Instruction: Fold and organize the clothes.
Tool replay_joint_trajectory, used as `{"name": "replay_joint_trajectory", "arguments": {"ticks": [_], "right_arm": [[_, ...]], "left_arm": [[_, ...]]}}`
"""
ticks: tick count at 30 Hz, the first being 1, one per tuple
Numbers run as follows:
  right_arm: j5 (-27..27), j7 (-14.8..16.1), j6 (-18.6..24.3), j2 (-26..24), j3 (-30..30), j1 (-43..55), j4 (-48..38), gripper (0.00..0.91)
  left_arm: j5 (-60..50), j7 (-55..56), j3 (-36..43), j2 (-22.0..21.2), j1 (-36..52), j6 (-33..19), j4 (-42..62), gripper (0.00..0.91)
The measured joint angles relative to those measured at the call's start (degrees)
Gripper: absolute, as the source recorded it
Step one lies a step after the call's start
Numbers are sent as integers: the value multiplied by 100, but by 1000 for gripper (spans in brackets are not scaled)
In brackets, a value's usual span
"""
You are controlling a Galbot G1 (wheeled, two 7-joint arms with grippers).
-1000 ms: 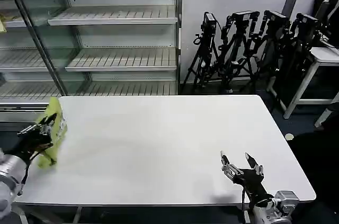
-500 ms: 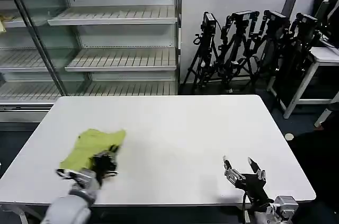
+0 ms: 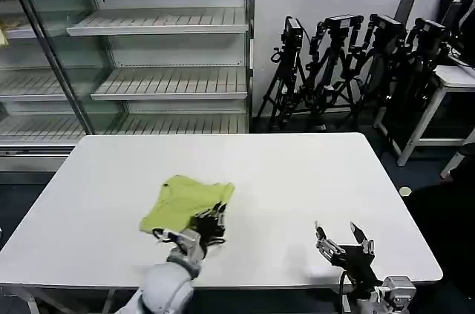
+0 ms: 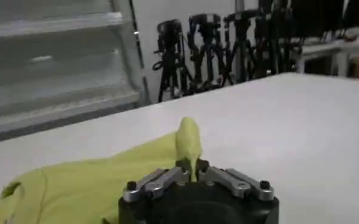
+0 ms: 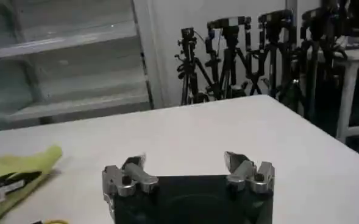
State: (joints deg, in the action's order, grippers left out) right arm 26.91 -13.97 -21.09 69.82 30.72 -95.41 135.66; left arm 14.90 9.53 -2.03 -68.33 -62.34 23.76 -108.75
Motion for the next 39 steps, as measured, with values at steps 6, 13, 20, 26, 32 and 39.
{"name": "replay_joint_trajectory", "arguments": {"ticks": [6, 13, 20, 26, 32, 39], "right_arm": [[-207, 23, 109, -32, 68, 19, 72, 907], [-540, 14, 303, -25, 115, 40, 155, 907], [-844, 43, 519, -70, 100, 170, 187, 907], [-1121, 36, 697, -3, -46, 279, 134, 907], [-1393, 63, 815, 78, -269, 349, 88, 907], [-1621, 81, 882, 208, -460, 374, 39, 907]], "left_arm": [[377, 66, 186, -220, 221, -159, 21, 907], [720, 215, 116, -272, 209, -578, -209, 907], [561, 243, -513, -67, -354, -1015, -809, 907], [289, 235, -1555, 154, -1281, -1443, -1261, 907], [188, 126, -2542, 302, -2137, -1645, -1593, 907], [211, -43, -3286, 385, -2754, -1656, -1887, 907]]}}
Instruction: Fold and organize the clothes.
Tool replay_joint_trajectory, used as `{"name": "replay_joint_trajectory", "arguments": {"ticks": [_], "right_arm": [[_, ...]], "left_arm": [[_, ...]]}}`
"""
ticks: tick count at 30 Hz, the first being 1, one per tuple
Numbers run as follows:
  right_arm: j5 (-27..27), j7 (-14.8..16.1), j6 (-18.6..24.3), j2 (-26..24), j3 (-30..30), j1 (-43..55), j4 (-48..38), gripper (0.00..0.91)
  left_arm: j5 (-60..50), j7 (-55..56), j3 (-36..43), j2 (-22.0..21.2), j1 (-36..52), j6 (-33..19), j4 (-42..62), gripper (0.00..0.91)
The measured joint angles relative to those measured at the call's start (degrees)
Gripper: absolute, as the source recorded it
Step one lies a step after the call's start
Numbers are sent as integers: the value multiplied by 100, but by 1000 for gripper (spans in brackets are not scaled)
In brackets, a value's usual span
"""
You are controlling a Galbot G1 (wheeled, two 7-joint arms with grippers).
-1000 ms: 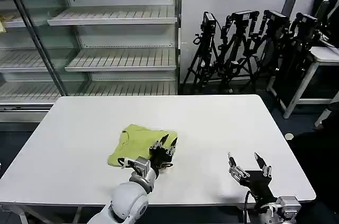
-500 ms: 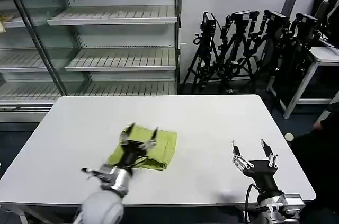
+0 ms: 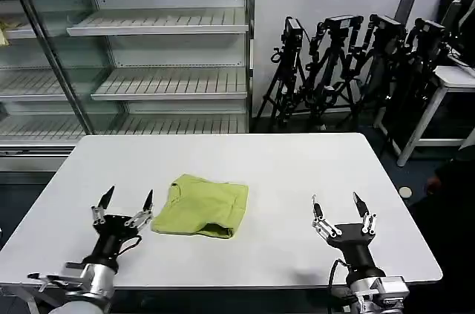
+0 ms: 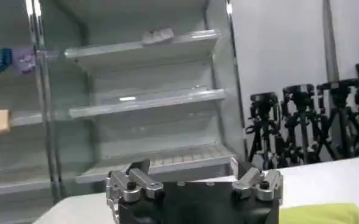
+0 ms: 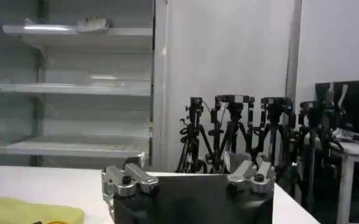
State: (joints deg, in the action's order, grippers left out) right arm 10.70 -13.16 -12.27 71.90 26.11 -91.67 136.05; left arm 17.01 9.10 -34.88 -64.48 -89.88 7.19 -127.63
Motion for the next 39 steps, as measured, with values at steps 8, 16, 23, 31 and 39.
{"name": "replay_joint_trajectory", "arguments": {"ticks": [8, 16, 23, 31, 39], "right_arm": [[-190, 10, 75, 33, -195, -24, -48, 907], [-305, -2, 71, 59, -226, 30, -67, 907], [-429, -2, 76, 131, -219, 0, -54, 907], [-528, 31, 73, 123, -107, -105, 12, 907], [-469, 34, 38, 126, -34, -87, 101, 907]], "left_arm": [[193, -182, -444, 147, -395, 200, -267, 907], [475, -242, -772, 272, -761, 401, -544, 907], [635, -275, -832, 306, -909, 503, -727, 907], [699, -313, -762, 270, -920, 544, -777, 907], [709, -346, -664, 191, -892, 571, -821, 907]]}}
